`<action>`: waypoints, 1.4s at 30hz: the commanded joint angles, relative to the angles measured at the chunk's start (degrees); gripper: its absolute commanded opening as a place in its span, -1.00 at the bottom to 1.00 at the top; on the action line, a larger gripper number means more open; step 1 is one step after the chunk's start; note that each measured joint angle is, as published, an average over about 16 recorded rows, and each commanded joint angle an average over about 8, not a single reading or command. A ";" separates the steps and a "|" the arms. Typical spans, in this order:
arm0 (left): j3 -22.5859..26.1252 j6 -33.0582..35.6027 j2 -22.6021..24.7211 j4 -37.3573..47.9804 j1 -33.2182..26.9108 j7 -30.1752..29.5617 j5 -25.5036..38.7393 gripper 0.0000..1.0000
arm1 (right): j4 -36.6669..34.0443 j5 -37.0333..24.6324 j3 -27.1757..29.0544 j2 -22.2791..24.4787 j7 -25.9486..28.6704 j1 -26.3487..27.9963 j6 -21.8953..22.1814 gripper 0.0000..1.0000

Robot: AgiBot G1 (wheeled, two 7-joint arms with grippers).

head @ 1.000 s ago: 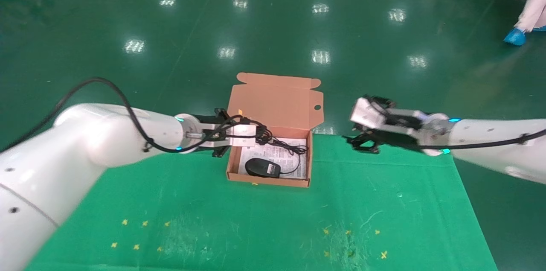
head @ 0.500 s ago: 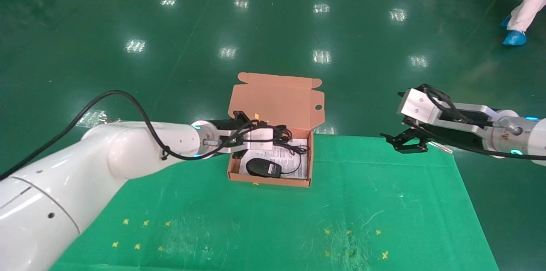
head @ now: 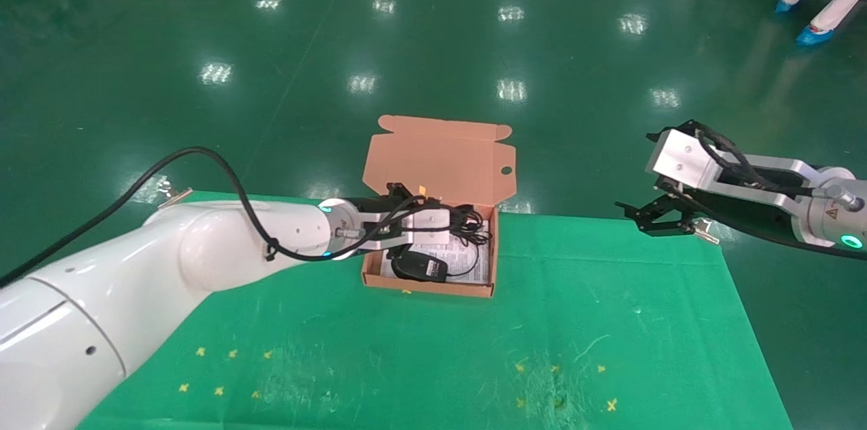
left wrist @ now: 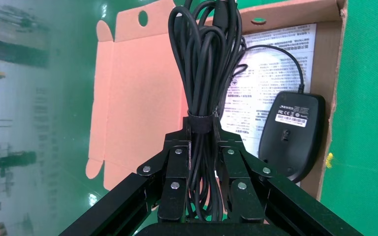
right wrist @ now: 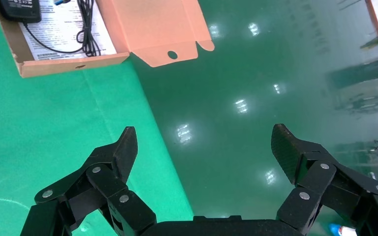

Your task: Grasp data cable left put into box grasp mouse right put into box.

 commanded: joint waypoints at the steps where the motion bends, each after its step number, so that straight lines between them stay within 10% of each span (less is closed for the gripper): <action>1: 0.68 -0.21 0.02 0.06 -0.12 -0.03 -0.88 1.00 | 0.68 -0.13 0.02 0.35 0.28 -0.01 0.28 1.00; 26: -0.65 -2.23 -1.97 0.67 -5.19 -3.56 0.08 1.00 | 0.78 -1.61 1.27 0.83 -1.30 3.08 0.71 1.00; 42: -6.98 1.61 -5.71 -1.06 -7.56 -5.12 -5.42 1.00 | 3.83 0.14 5.63 2.30 -4.28 4.61 -8.16 1.00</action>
